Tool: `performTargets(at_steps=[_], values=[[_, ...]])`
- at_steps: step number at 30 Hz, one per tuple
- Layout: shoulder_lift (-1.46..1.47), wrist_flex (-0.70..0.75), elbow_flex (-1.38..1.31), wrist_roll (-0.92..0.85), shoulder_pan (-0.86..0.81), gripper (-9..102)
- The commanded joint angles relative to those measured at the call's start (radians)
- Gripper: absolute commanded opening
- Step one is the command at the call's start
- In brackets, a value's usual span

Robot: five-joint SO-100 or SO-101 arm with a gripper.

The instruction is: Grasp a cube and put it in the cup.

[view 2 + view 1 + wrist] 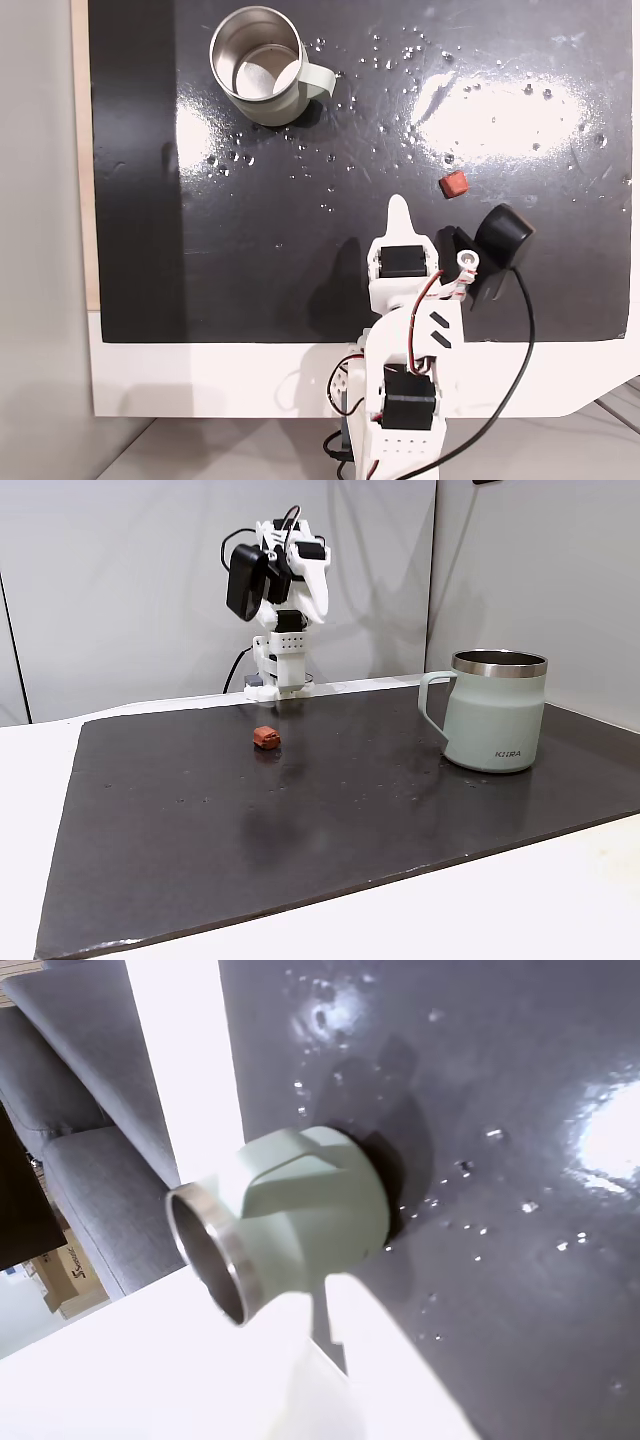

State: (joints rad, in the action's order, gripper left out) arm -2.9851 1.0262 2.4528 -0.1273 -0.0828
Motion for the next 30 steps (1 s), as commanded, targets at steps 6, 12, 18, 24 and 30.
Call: performTargets(at_steps=[6,12,18,24,30], values=[[0.287,0.095,-0.368,-0.063,-0.120,0],[0.407,0.123,-0.451,-0.138,-0.189,0],[0.512,0.156,-0.483,-0.169,-0.222,0],[0.649,0.239,-0.588,-0.175,-0.227,0],[0.830,0.364,-0.772,-0.176,-0.244,0]])
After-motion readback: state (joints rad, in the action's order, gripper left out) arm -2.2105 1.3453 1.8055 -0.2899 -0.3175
